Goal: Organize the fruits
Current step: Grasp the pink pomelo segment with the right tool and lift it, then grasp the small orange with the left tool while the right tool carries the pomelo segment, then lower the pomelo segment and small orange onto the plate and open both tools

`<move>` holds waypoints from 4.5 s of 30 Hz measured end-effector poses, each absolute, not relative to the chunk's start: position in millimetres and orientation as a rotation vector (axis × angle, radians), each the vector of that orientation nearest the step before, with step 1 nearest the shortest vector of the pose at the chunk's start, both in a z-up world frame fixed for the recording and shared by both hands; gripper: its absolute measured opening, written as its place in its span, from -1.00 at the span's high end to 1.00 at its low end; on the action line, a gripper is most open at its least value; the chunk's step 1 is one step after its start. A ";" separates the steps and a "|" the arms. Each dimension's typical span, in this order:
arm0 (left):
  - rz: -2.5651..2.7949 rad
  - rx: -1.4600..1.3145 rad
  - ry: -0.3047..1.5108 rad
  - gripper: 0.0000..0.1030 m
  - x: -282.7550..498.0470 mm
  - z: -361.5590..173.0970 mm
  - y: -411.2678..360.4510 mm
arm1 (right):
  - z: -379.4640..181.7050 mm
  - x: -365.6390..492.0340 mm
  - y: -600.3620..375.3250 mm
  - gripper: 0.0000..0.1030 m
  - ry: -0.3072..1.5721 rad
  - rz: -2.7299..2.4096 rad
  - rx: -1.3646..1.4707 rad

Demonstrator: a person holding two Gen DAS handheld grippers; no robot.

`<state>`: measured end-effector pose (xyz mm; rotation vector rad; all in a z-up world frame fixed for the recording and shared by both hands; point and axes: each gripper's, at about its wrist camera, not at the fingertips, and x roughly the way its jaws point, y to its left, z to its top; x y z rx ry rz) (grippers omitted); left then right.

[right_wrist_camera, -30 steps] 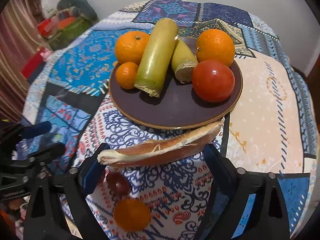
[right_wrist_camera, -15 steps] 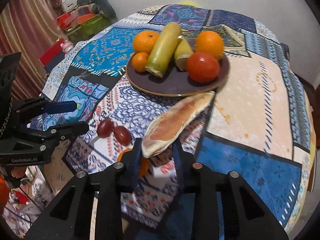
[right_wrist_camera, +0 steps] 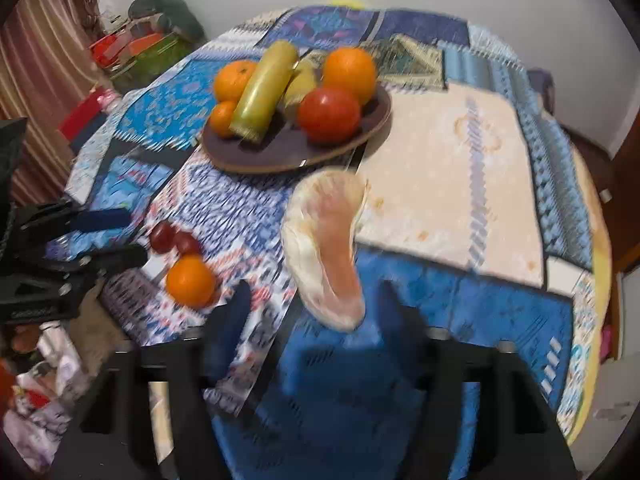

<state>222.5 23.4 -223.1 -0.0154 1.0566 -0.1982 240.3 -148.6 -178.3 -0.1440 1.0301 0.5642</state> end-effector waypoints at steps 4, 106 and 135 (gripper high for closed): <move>-0.200 -0.009 1.053 -0.05 222.0 -221.8 20.9 | -187.4 256.4 -136.1 -0.32 1.021 0.562 -0.181; -0.155 -0.038 0.970 0.34 294.9 -196.4 42.2 | -117.5 283.8 -103.5 -0.03 0.796 0.632 -0.153; -0.059 0.030 0.912 -0.06 255.0 -179.0 40.3 | -137.9 256.6 -124.9 -0.05 0.848 0.627 -0.119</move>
